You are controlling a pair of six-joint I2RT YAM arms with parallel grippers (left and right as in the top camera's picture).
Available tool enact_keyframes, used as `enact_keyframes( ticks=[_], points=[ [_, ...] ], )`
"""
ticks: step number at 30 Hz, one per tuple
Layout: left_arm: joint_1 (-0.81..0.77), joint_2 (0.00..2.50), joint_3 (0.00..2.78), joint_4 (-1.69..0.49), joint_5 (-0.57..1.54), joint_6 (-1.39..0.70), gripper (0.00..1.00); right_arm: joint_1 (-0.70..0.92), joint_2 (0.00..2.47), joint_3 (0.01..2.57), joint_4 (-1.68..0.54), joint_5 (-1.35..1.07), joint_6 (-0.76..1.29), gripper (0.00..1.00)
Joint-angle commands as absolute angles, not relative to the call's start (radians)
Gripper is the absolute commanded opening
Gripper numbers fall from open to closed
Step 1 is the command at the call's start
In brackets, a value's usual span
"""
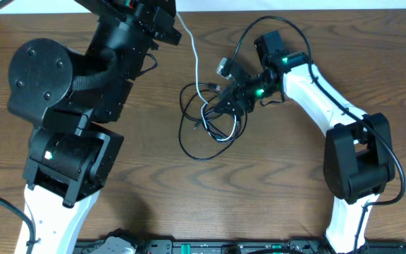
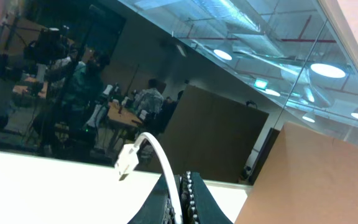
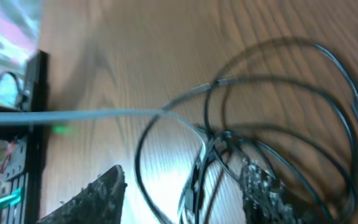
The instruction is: Untangle cables
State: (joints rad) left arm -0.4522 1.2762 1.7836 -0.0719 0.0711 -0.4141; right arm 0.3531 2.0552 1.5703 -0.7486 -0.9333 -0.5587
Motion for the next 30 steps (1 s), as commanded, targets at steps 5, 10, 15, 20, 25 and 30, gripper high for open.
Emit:
enact_keyframes(
  ticks=[5, 10, 15, 20, 25, 30],
  points=[
    [-0.448, 1.272, 1.802, -0.066, 0.058, -0.397, 0.07, 0.402, 2.151, 1.536, -0.509, -1.152, -0.406, 0.53],
    [-0.448, 1.272, 1.802, -0.067, 0.058, -0.397, 0.07, 0.41, 2.177, 1.536, -0.328, -1.242, -0.285, 0.5],
    [-0.448, 1.272, 1.802, -0.067, 0.058, -0.397, 0.08, 0.409, 2.173, 1.537, -0.296, -1.242, -0.257, 0.38],
    [-0.448, 1.274, 1.802, -0.075, 0.058, -0.397, 0.08, 0.378, 2.171, 1.538, -0.261, -1.172, -0.075, 0.01],
    [-0.448, 1.274, 1.802, -0.158, 0.058, -0.396, 0.07, 0.328, 2.146, 1.547, -0.198, -1.146, 0.105, 0.01],
    [-0.448, 1.277, 1.802, -0.338, -0.015, -0.397, 0.07, 0.279, 2.026, 1.554, -0.207, -1.105, 0.155, 0.01]
  ],
)
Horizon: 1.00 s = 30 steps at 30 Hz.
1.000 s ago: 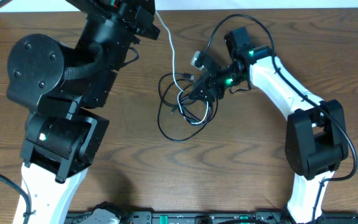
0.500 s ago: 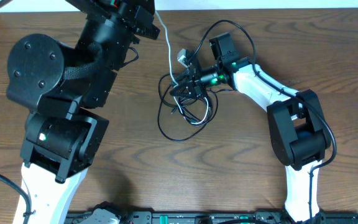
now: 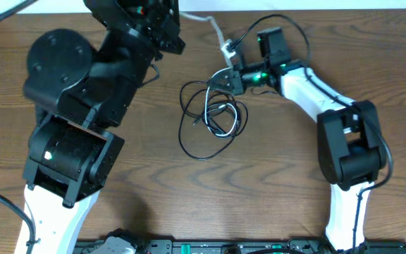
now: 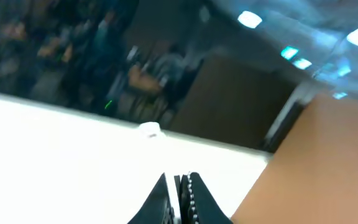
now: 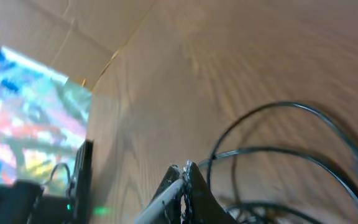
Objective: Untangle cables
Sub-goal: 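Pull the white cable rightward out of the bundle with the right gripper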
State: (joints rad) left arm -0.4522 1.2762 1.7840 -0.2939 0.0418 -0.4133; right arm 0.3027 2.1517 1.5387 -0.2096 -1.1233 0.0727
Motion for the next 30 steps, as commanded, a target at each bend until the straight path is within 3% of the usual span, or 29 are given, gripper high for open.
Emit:
enact_keyframes(
  ticks=[1, 6, 16, 28, 29, 30],
  points=[
    [-0.448, 1.28, 1.802, -0.374, -0.032, -0.397, 0.07, 0.271, 1.994, 1.554, -0.212, -1.089, 0.162, 0.01],
    [-0.448, 1.304, 1.802, -0.48, -0.065, -0.396, 0.07, 0.248, 1.794, 1.554, -0.236, -0.955, 0.206, 0.02],
    [-0.448, 1.313, 1.802, -0.494, -0.065, -0.396, 0.07, 0.234, 1.445, 1.554, -0.289, -0.58, 0.277, 0.01],
    [-0.448, 1.327, 1.802, -0.589, -0.065, -0.396, 0.08, 0.212, 1.385, 1.554, -0.463, -0.237, 0.186, 0.01],
    [-0.448, 1.333, 1.802, -0.608, -0.065, -0.396, 0.09, 0.204, 1.397, 1.554, -0.471, -0.212, 0.185, 0.01],
    [-0.448, 1.341, 1.802, -0.629, -0.065, -0.397, 0.16, 0.194, 1.409, 1.554, -0.474, -0.196, 0.186, 0.01]
  ],
)
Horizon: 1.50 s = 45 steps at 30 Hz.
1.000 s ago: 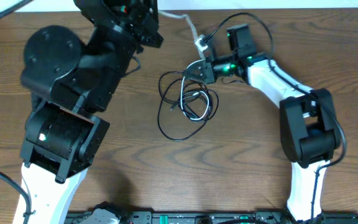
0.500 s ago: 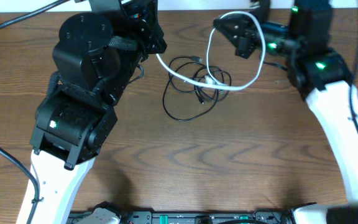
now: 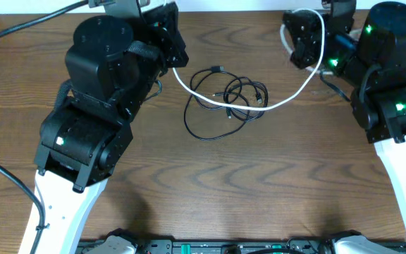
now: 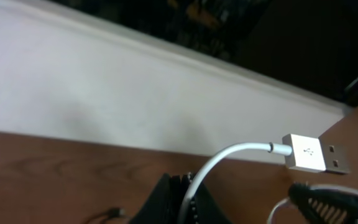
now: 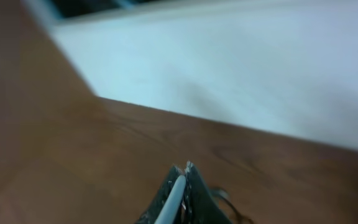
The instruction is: Untangle cables
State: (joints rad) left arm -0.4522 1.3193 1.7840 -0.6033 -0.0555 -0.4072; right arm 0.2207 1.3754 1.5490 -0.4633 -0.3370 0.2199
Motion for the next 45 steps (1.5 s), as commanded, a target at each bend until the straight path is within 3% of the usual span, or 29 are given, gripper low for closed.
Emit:
enact_keyframes(
  ticks=[1, 3, 4, 16, 29, 37, 45],
  points=[
    [-0.448, 1.35, 1.802, -0.65, -0.065, -0.397, 0.36, 0.182, 1.423, 1.554, -0.475, -0.185, 0.186, 0.01],
    [-0.448, 1.374, 1.802, -0.693, -0.065, -0.397, 0.8, 0.149, 1.455, 1.554, -0.472, -0.185, 0.186, 0.01],
    [-0.448, 1.386, 1.802, -0.709, -0.065, -0.397, 0.95, 0.131, 1.471, 1.554, -0.472, -0.184, 0.186, 0.01],
    [-0.448, 1.472, 1.802, -0.796, -0.091, -0.396, 0.97, -0.065, 1.675, 1.608, -0.526, -0.134, 0.186, 0.01],
    [-0.448, 1.472, 1.802, -0.809, -0.091, -0.394, 0.97, -0.377, 1.993, 2.186, -0.756, -0.13, 0.114, 0.01],
    [-0.448, 1.472, 1.802, -0.813, -0.091, -0.385, 0.97, -0.517, 2.152, 2.278, -0.698, -0.134, 0.086, 0.01],
    [-0.448, 1.474, 1.802, -0.809, -0.091, -0.385, 0.97, -0.568, 2.251, 2.278, -0.614, 0.011, 0.076, 0.01]
  ],
)
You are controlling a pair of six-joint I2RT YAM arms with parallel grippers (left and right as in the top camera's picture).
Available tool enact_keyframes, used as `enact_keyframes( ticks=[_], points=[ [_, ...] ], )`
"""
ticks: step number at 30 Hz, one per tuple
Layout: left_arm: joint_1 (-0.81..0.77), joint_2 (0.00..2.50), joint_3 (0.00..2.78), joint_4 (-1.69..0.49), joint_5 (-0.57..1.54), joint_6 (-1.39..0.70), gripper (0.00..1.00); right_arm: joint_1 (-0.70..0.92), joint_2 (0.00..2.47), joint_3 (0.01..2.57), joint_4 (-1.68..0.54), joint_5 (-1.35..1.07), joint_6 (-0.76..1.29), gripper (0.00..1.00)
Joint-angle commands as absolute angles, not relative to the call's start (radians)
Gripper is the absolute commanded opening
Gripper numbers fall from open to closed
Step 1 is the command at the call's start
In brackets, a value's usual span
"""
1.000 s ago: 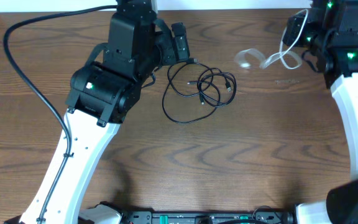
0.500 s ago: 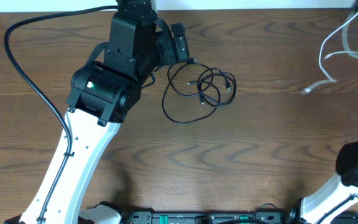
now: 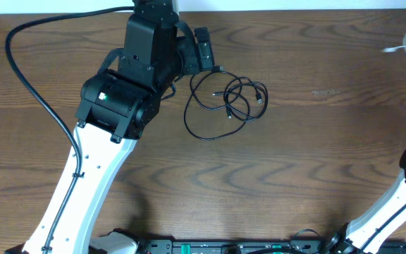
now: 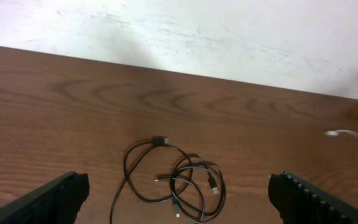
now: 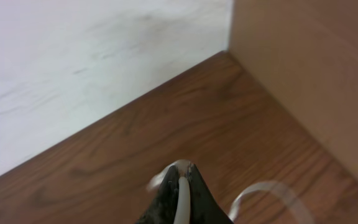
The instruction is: Untangle cables
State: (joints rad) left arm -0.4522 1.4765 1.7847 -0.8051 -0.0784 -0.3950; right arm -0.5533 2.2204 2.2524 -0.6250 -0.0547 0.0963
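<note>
A tangle of black cables (image 3: 227, 99) lies on the wooden table (image 3: 294, 169), seen in the left wrist view as black cables (image 4: 174, 180) too. My left gripper (image 3: 204, 48) hangs just left of and above them; the left gripper (image 4: 179, 188) is wide open and holds nothing. A white cable curls at the far right corner, apart from the black ones. My right gripper (image 5: 180, 182) is shut on the white cable (image 5: 180, 202), with a loose loop of it beside the fingers. The overhead view does not show the right gripper.
A white wall (image 4: 185, 31) borders the table's far edge. A brown cardboard panel (image 5: 316, 74) stands at the right end of the table. The right arm's base shows at the lower right edge.
My left gripper has let go of the white cable and now stands open over the black tangle. The white cable no longer crosses the tangle; it is at the far right with my right gripper.
First my left gripper held the white cable's end high while my right gripper stood open at the tangle. Then the right was shut on the white cable. Then the cable hung stretched between both grippers over the tangle. Now only the right holds it, off to the right.
</note>
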Motion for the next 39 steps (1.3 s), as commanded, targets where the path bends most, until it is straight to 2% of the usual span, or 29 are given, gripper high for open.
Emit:
enact_keyframes(
  ticks=[1, 15, 16, 18, 22, 26, 31, 36, 39],
  points=[
    [-0.448, 1.475, 1.802, -0.812, -0.091, -0.385, 0.97, -0.575, 2.271, 2.278, -0.612, 0.018, 0.076, 0.01],
    [-0.448, 1.514, 1.802, -0.822, -0.087, -0.39, 0.97, -0.636, 2.497, 2.278, -0.707, -0.018, 0.128, 0.01],
    [-0.448, 1.515, 1.802, -0.822, -0.088, -0.39, 0.97, -0.636, 2.497, 2.278, -0.736, -0.018, 0.165, 0.04],
    [-0.448, 1.516, 1.802, -0.814, -0.088, -0.39, 0.97, -0.635, 2.497, 2.278, -0.805, -0.024, 0.251, 0.15],
    [-0.448, 1.516, 1.802, -0.803, -0.087, -0.39, 0.97, -0.633, 2.497, 2.278, -0.921, -0.067, 0.342, 0.64],
    [-0.448, 1.516, 1.802, -0.811, -0.087, -0.39, 0.97, -0.632, 2.485, 2.278, -1.029, -0.121, 0.352, 0.86],
    [-0.448, 1.516, 1.802, -0.815, -0.087, -0.39, 0.97, -0.629, 2.437, 2.278, -1.123, -0.165, 0.348, 0.91],
    [-0.448, 1.516, 1.802, -0.818, -0.087, -0.39, 0.98, -0.631, 2.337, 2.278, -1.111, -0.384, 0.271, 0.9],
    [-0.448, 1.516, 1.802, -0.827, -0.087, -0.39, 0.97, -0.628, 2.265, 2.278, -1.11, -0.423, 0.271, 0.9]
  ],
)
